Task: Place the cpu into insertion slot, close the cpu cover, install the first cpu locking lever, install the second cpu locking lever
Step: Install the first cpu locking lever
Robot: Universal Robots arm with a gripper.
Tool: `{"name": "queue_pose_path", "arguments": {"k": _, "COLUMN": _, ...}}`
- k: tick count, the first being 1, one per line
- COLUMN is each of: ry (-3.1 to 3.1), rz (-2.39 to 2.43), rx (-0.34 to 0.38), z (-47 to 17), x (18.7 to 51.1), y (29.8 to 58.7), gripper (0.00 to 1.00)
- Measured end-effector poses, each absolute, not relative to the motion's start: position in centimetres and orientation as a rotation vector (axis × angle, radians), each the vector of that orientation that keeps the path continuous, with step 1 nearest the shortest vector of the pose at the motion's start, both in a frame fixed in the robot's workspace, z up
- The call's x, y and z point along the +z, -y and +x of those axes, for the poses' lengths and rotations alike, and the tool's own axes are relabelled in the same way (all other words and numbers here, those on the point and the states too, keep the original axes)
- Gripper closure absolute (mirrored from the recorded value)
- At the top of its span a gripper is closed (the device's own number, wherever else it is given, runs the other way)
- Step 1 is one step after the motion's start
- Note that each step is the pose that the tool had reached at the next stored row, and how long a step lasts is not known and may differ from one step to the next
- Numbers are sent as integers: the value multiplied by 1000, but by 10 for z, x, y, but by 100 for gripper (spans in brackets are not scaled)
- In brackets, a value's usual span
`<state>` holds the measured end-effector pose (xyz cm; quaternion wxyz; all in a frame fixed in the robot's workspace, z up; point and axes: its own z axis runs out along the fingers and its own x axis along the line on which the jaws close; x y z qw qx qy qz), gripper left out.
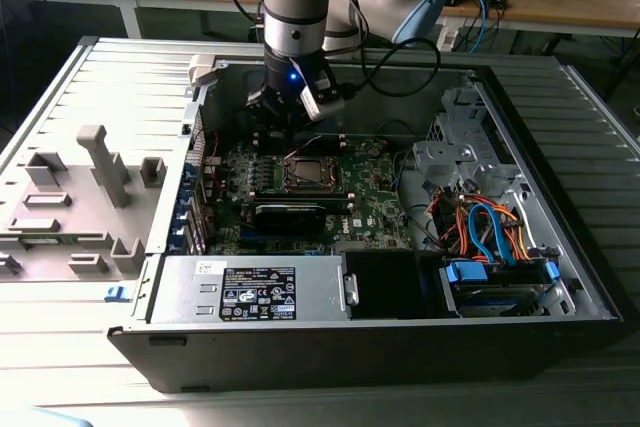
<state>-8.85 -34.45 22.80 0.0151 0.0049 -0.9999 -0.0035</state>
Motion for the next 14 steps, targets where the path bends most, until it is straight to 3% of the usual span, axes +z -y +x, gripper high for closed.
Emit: {"name": "queue_pose_path", "arguments": {"k": 14, "ry": 3110, "rz": 78, "rx": -4, "z": -84, "x": 223, "y": 336, "gripper": 89}}
